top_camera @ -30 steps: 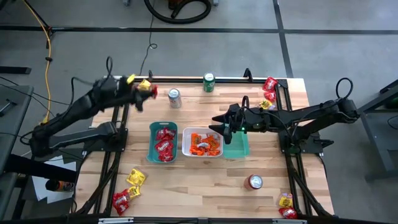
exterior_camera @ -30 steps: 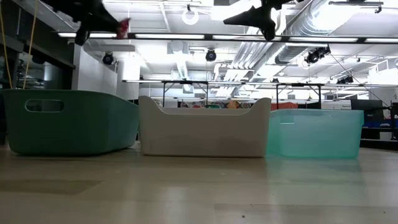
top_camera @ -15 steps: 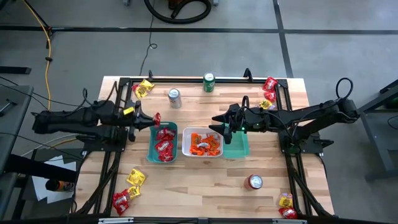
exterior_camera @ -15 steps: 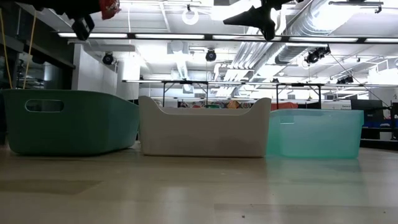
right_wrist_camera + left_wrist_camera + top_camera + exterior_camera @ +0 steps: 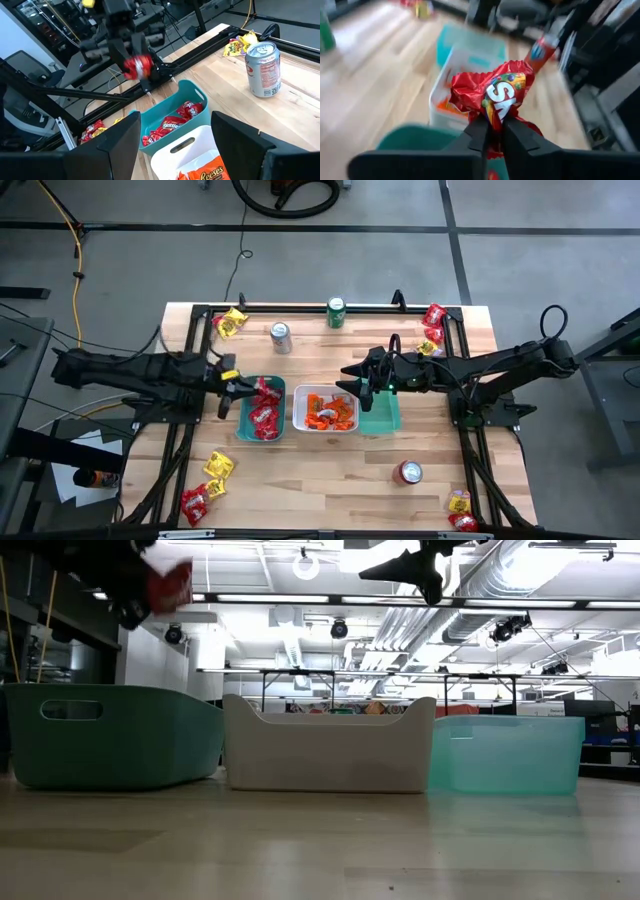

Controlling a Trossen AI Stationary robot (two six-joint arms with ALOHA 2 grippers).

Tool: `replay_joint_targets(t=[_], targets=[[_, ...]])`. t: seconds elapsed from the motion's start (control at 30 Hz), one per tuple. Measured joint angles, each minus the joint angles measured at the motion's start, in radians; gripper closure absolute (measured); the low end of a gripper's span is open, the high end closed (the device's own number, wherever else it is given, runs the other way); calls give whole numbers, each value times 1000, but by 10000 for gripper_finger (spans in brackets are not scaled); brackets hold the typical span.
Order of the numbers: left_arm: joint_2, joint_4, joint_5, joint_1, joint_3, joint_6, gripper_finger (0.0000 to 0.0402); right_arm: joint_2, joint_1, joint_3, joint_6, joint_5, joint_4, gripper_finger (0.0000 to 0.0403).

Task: Sort candy
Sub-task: Put the red candy into the green bin

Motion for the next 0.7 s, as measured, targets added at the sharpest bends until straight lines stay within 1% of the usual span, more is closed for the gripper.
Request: replay_joint_targets(t=[0.13, 0.23, 0.4, 0.57, 0.7], targets=[[80, -56, 1, -17, 0, -5, 317, 0, 0, 0, 27, -1, 0, 165], [132, -107, 1, -25, 0, -22, 276, 0, 0, 0, 56, -22, 0, 165], [177, -154, 18, -35, 0, -67, 217, 0, 0, 0, 61, -60, 0, 165], [197, -223, 73, -36, 44, -78, 184, 0, 0, 0, 61, -61, 0, 165], [219, -252, 84, -36, 110, -24, 179, 0, 0, 3, 63, -76, -1, 165]])
